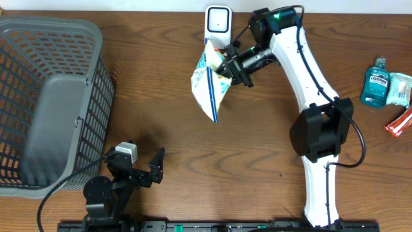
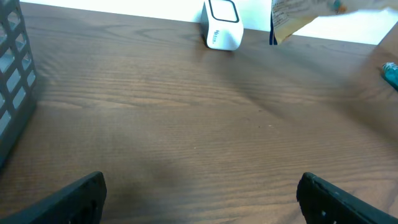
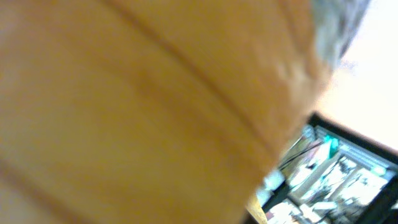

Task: Scan the item barcode

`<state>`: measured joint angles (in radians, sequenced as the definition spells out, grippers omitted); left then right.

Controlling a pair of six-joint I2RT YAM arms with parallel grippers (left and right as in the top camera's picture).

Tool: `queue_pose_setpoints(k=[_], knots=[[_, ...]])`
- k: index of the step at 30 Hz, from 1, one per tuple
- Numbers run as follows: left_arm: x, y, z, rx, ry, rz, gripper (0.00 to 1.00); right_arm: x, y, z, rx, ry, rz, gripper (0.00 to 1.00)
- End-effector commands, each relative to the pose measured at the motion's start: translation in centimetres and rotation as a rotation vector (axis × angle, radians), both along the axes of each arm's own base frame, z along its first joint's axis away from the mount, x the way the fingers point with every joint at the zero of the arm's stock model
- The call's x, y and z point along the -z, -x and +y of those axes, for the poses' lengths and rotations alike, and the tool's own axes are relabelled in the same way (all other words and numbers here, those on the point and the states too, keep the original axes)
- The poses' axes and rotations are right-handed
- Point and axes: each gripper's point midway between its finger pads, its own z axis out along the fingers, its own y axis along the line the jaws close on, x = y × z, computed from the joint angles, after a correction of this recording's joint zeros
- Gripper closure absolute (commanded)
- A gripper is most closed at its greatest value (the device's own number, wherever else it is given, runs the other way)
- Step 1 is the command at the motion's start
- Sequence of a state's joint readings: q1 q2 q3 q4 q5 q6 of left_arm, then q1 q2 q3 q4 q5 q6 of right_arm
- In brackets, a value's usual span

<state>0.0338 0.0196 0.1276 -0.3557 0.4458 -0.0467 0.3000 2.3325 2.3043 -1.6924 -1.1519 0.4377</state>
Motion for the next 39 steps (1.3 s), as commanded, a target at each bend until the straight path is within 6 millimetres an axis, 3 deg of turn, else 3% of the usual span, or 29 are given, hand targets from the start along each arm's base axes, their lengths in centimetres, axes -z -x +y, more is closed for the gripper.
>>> queue_pose_setpoints(k=[1,4,10,12,17,20,22,24,25,27,29,33,34,35,39], knots=[[1.0,0.1,0.1,0.001,-0.014,0.024,0.02,2.9,-0.9,-2.1,-0.1,0.137,-0.237,0.98],[1.0,0.1,0.1,0.002,-0.014,0.024,0.02,5.6,-0.8,-4.4,-0.231,0.3,-0.371,0.99],[1.0,0.1,0.1,0.001,-0.014,0.024,0.02,5.3,0.3,-3.4,-0.405,0.166,-0.544,0.99],[1.0,0.1,0.1,0.002,-0.014,0.024,0.02,5.8,0.2,-4.0,-0.446,0.188,-0.582,0.98],[1.0,0.1,0.1,0.002,-0.014,0.024,0.02,9.2,-0.5,-7.0,-0.579,0.44,-0.624,0.96],[1.0,0.1,0.1,0.002,-0.014,0.024,0.02,11.5,-0.9,-5.9,-0.625,0.471,-0.674,0.91],[1.0,0.1,0.1,0.002,-0.014,0.024,0.02,13.4,-0.9,-4.5,-0.645,0.461,-0.71,0.85],[1.0,0.1,0.1,0.002,-0.014,0.024,0.02,15.5,-0.6,-3.6,-0.679,0.481,-0.733,0.71],[1.0,0.1,0.1,0.002,-0.014,0.024,0.02,16.7,-0.6,-3.8,-0.695,0.541,-0.734,0.55],[1.0,0.1,0.1,0.001,-0.014,0.024,0.02,17.3,-0.8,-5.0,-0.711,0.679,-0.722,0.48],[1.0,0.1,0.1,0.002,-0.014,0.024,0.02,16.5,-1.0,-5.9,-0.73,0.811,-0.725,0.47],[1.0,0.1,0.1,0.002,-0.014,0.024,0.02,12.9,-1.8,-4.8,-0.714,0.953,-0.826,0.4],[1.0,0.1,0.1,0.002,-0.014,0.024,0.02,11.7,-2.1,-4.4,-0.699,0.987,-0.868,0.31],[1.0,0.1,0.1,0.002,-0.014,0.024,0.02,10.8,-2.2,-4.0,-0.69,1.01,-0.903,0.01],[1.0,0.1,0.1,0.001,-0.014,0.024,0.02,8.3,-1.3,-1.4,-0.691,1.0,-1.016,0.01]])
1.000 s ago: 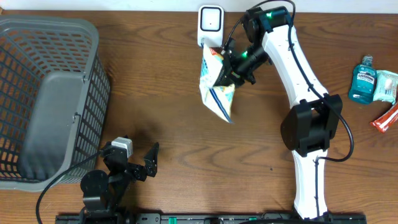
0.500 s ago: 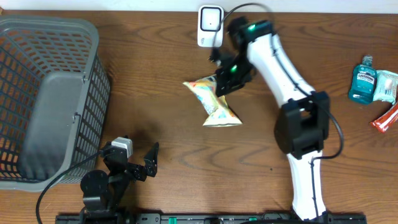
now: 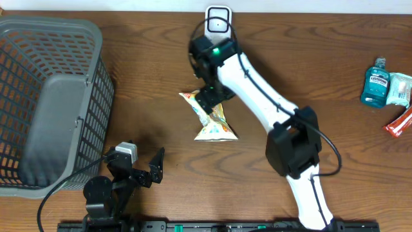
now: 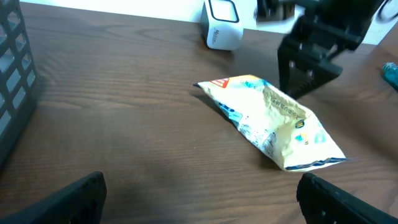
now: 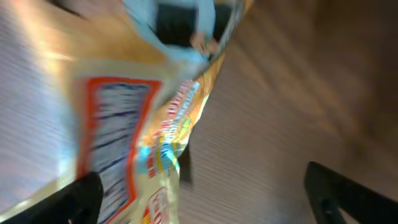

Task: Scan the item barcode

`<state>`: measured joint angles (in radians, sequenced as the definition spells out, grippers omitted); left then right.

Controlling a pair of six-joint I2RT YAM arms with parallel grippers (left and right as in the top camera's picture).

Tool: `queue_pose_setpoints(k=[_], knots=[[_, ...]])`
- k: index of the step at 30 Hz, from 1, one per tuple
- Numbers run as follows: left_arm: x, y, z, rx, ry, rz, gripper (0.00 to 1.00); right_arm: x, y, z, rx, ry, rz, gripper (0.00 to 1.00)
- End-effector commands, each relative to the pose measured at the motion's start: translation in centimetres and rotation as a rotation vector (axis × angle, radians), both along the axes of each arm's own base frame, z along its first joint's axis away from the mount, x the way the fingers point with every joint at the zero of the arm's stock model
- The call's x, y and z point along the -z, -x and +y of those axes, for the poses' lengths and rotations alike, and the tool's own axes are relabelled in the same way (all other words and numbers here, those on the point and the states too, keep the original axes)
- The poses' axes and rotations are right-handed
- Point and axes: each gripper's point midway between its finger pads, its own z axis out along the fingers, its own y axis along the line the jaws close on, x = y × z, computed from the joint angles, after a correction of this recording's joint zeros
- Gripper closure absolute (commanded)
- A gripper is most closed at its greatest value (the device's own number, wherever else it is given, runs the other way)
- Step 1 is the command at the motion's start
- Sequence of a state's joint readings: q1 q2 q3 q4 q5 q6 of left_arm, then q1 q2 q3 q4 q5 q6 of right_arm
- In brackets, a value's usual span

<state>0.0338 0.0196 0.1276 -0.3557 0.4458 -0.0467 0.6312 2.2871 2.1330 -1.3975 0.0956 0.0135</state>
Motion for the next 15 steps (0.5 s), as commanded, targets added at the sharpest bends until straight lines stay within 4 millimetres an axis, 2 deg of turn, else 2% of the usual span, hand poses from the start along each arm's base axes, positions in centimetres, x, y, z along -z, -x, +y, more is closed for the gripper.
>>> queue_pose_setpoints(k=[1,4,8,9,10,15], knots=[[1.0,0.1,0.1,0.002,-0.014,0.024,0.02,-4.4,0.1,1.6,0.008,0.001,-0.155,0.01],[1.0,0.1,0.1,0.002,-0.014,0.024,0.02,-3.8,0.7,2.9,0.003,0.024,-0.186,0.02],[1.0,0.1,0.1,0.001,-0.014,0.024,0.02,-1.6,0.9,3.9,0.035,0.098,-0.244,0.12],[1.0,0.1,0.1,0.002,-0.014,0.024,0.02,-1.0,1.0,3.9,0.038,0.119,-0.252,0.18],[1.0,0.1,0.1,0.001,-0.014,0.024,0.02,-0.1,1.1,3.9,0.045,0.153,-0.262,0.29],[1.0,0.1,0.1,0.001,-0.014,0.024,0.02,3.2,1.5,2.5,0.083,0.287,-0.277,0.5]])
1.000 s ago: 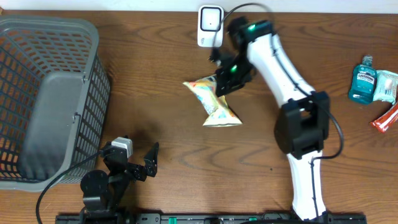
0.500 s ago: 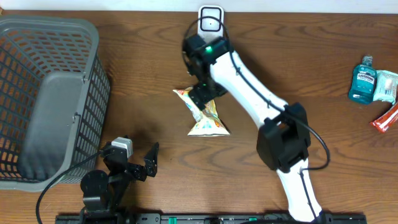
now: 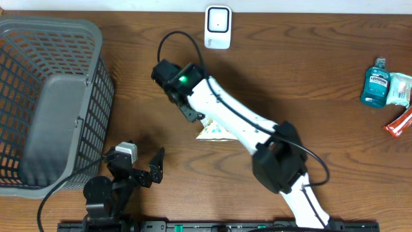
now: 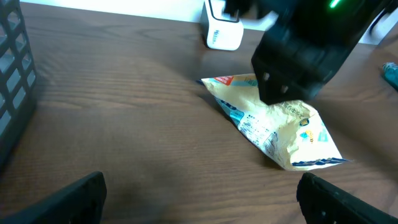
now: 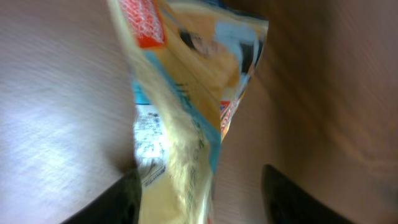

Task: Scan the item barcode

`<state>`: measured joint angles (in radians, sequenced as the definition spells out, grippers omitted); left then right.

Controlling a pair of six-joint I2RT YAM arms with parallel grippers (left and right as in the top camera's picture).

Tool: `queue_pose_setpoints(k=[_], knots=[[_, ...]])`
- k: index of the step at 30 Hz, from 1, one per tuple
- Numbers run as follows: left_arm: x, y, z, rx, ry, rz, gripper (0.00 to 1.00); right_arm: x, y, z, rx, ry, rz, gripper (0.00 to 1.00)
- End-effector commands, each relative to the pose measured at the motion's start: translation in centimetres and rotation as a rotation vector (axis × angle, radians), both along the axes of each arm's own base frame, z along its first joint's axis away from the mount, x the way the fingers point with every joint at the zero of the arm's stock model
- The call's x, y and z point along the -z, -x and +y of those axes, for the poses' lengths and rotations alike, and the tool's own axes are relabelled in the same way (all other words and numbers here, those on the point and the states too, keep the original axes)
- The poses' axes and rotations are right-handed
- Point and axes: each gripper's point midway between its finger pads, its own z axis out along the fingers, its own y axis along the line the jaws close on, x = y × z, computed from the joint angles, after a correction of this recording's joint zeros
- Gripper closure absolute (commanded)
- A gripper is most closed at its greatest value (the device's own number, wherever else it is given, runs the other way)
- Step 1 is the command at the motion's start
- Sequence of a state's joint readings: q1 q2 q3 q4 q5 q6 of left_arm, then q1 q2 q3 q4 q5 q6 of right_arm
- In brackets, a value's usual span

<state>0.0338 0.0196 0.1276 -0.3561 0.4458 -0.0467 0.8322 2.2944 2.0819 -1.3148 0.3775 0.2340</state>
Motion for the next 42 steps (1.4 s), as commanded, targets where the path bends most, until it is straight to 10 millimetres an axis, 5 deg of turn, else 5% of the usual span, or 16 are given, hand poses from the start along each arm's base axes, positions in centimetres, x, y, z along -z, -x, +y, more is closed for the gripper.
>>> queue_pose_setpoints(k=[1,3,7,9,11,13,14,18,22,24,27,33,39,42], knots=[[1.0,0.1,0.1,0.002,-0.014,0.023,0.02,3.5,-0.1,-2.0,0.072,0.137,-0.025,0.53],[1.0,0.1,0.1,0.002,-0.014,0.023,0.02,4.9,0.6,-2.4,0.091,0.159,0.001,0.52],[1.0,0.1,0.1,0.002,-0.014,0.023,0.02,7.4,2.2,-4.0,0.14,0.221,0.041,0.23],[1.0,0.1,0.1,0.002,-0.014,0.023,0.02,8.7,3.1,-5.0,0.139,0.253,0.065,0.26],[1.0,0.1,0.1,0.001,-0.014,0.023,0.02,9.7,3.7,-5.7,0.136,0.273,0.081,0.45],[1.0,0.1,0.1,0.002,-0.014,0.023,0.02,10.4,4.3,-6.4,0.122,0.298,0.104,0.91],[1.0,0.1,0.1,0.002,-0.014,0.023,0.02,10.4,4.4,-6.4,0.122,0.3,0.107,0.99],[1.0,0.1,0.1,0.002,-0.014,0.023,0.02,9.9,5.1,-5.2,0.076,0.234,0.2,0.99],[1.0,0.1,0.1,0.001,-0.014,0.023,0.02,6.8,8.5,0.3,-0.126,-0.148,0.599,0.99],[1.0,0.1,0.1,0.002,-0.014,0.023,0.02,3.0,11.0,3.2,-0.292,-0.453,0.827,0.99],[1.0,0.1,0.1,0.001,-0.014,0.024,0.02,-2.4,12.6,4.1,-0.483,-0.793,0.986,0.99],[1.0,0.1,0.1,0.001,-0.014,0.024,0.02,-5.6,8.9,3.9,-0.326,-1.104,0.974,0.99],[1.0,0.1,0.1,0.001,-0.014,0.024,0.02,-12.8,4.0,4.6,-0.029,-1.601,1.037,0.99],[1.0,0.1,0.1,0.002,-0.014,0.023,0.02,-13.1,3.0,4.0,0.186,-1.569,1.145,0.99]])
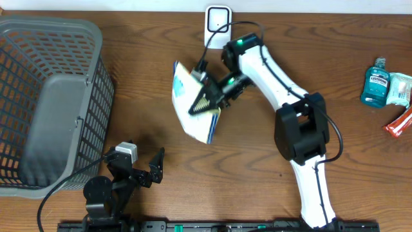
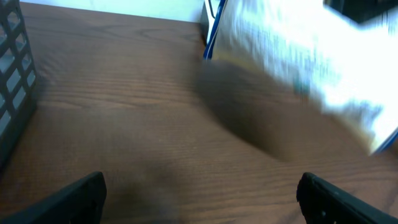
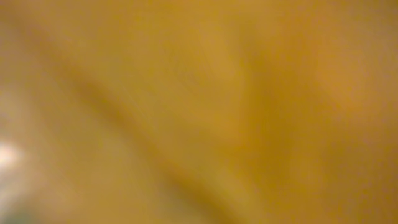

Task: Scan the item barcode
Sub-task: 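Hold the snack bag up to the white scanner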

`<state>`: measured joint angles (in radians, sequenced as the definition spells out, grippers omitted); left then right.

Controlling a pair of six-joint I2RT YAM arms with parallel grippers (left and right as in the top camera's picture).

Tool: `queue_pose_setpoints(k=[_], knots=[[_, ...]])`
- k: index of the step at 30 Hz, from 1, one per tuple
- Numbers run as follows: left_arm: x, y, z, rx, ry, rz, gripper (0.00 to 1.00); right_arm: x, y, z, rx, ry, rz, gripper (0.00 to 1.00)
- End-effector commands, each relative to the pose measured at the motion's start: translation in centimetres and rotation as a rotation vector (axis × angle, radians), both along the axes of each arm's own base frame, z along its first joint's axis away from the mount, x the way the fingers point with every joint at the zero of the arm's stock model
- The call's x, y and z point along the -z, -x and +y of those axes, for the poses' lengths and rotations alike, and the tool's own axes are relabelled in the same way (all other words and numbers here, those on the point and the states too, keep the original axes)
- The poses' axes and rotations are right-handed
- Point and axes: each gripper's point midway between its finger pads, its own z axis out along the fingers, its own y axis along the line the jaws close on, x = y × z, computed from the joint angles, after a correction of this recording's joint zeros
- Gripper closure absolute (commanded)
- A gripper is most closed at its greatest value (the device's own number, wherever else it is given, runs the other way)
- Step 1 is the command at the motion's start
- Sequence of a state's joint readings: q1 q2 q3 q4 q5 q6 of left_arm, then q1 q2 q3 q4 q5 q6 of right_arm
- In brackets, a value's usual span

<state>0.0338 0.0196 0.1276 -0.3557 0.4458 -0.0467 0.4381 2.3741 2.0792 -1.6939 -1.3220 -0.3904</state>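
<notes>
A snack bag (image 1: 187,103) with a white and blue face hangs above the table's middle, tilted, with my right gripper (image 1: 206,101) shut on its right side. The white barcode scanner (image 1: 217,26) stands at the back edge, just beyond the bag. In the left wrist view the bag (image 2: 298,59) is a bright blur in the air over its shadow, hiding most of the scanner. The right wrist view is filled by the bag's orange surface (image 3: 199,112), with no fingers visible. My left gripper (image 1: 141,171) rests open near the front edge, its fingers (image 2: 78,196) wide apart over bare wood.
A grey mesh basket (image 1: 96,77) takes up the left side. At the right edge lie a blue mouthwash bottle (image 1: 374,80), a white packet (image 1: 400,89) and a red tube (image 1: 399,122). The right arm's elbow (image 1: 302,132) stands right of centre.
The bag lay flat on the table with my right gripper at its left end. Now the bag is off the table in the right gripper, nearer the scanner. The left arm is unchanged.
First my right gripper held the bag in the air next to the scanner. Then the bag lay on the table with the gripper open above it. Then the gripper sat at the bag's left end. Now it holds the bag up again, white face upward.
</notes>
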Motion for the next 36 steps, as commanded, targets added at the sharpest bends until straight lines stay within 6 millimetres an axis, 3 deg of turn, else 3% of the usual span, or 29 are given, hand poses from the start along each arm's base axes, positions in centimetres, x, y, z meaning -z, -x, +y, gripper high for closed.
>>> queue_pose_setpoints(k=[1,6,14,16,19,23,28,31,33,36], knots=[[1.0,0.1,0.1,0.002,-0.014,0.024,0.02,-4.0,-2.1,0.6,0.141,-0.105,0.271,0.99],[1.0,0.1,0.1,0.002,-0.014,0.024,0.02,-4.0,-2.4,0.3,0.167,-0.037,0.402,0.99],[1.0,0.1,0.1,0.002,-0.014,0.024,0.02,-4.0,-2.4,0.3,0.166,-0.04,0.396,0.99],[1.0,0.1,0.1,0.002,-0.014,0.024,0.02,-3.9,-2.4,0.3,0.156,-0.073,0.325,0.99],[1.0,0.1,0.1,0.002,-0.014,0.024,0.02,-1.9,-2.3,0.1,0.086,-0.104,0.036,0.99],[1.0,0.1,0.1,0.001,-0.014,0.024,0.02,3.7,-2.1,-1.6,-0.063,0.106,-0.252,0.99],[1.0,0.1,0.1,0.001,-0.014,0.024,0.02,8.3,-5.2,-2.4,-0.159,0.265,-0.589,0.99],[1.0,0.1,0.1,0.001,-0.014,0.024,0.02,8.6,-7.8,-1.2,-0.139,0.235,-0.747,0.99],[1.0,0.1,0.1,0.002,-0.014,0.024,0.02,8.3,-11.2,-0.1,-0.094,0.206,-0.924,0.99],[1.0,0.1,0.1,0.001,-0.014,0.024,0.02,8.4,-15.3,-0.1,-0.042,0.276,-1.105,0.99]])
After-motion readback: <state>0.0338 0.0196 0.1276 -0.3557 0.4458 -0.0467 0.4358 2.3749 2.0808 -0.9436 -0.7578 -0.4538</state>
